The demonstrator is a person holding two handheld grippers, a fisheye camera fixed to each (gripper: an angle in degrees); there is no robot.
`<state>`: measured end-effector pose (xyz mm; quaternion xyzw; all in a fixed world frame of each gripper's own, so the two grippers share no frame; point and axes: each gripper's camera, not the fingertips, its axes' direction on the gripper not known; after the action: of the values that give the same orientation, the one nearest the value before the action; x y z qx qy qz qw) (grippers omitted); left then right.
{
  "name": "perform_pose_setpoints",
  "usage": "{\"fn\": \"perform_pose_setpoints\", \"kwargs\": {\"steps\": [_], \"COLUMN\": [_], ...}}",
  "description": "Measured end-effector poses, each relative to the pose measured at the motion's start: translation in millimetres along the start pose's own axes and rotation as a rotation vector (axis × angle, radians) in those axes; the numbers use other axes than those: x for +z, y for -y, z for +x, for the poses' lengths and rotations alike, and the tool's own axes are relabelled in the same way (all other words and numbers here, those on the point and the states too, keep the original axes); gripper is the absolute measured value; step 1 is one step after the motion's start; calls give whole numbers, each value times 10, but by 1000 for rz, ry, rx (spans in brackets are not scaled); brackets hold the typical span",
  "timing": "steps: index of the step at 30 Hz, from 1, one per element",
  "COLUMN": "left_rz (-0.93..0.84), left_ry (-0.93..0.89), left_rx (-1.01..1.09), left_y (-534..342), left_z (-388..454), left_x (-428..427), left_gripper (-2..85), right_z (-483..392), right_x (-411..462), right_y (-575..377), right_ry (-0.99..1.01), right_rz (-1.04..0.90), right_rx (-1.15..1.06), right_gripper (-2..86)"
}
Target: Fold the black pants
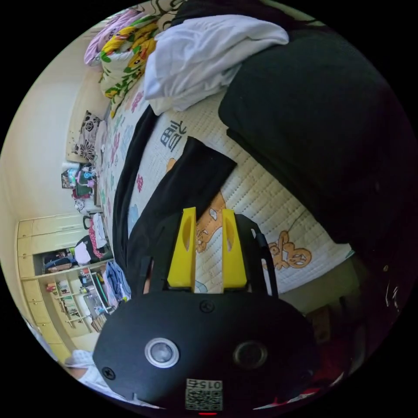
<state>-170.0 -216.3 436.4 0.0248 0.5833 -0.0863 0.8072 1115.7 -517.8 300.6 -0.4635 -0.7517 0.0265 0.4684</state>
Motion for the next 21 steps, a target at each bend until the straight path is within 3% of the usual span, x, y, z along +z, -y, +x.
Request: {"fn": "perform_pose_setpoints", "kwargs": {"steps": [6, 12, 17, 21], "left_rz": [-19, -59, 67, 32], "left_ry": [-61, -40, -17, 40], "left_rx": [-93, -27, 27, 85], "left_y": [-76, -110, -266, -379], "left_z": [32, 173, 190, 184], "left_x": [-95, -454, -1139, -1468], "left_gripper": [103, 1, -6, 4], "right_z": [-236, -351, -275, -17], "right_x": [-16, 127, -268, -528], "right_y": [129, 302, 116, -39], "right_ry": [33, -55, 26, -86], "right_rz": [-50, -107, -60, -79], "right_rx": [-64, -75, -115, -116], "right_gripper": [77, 9, 0, 9]}}
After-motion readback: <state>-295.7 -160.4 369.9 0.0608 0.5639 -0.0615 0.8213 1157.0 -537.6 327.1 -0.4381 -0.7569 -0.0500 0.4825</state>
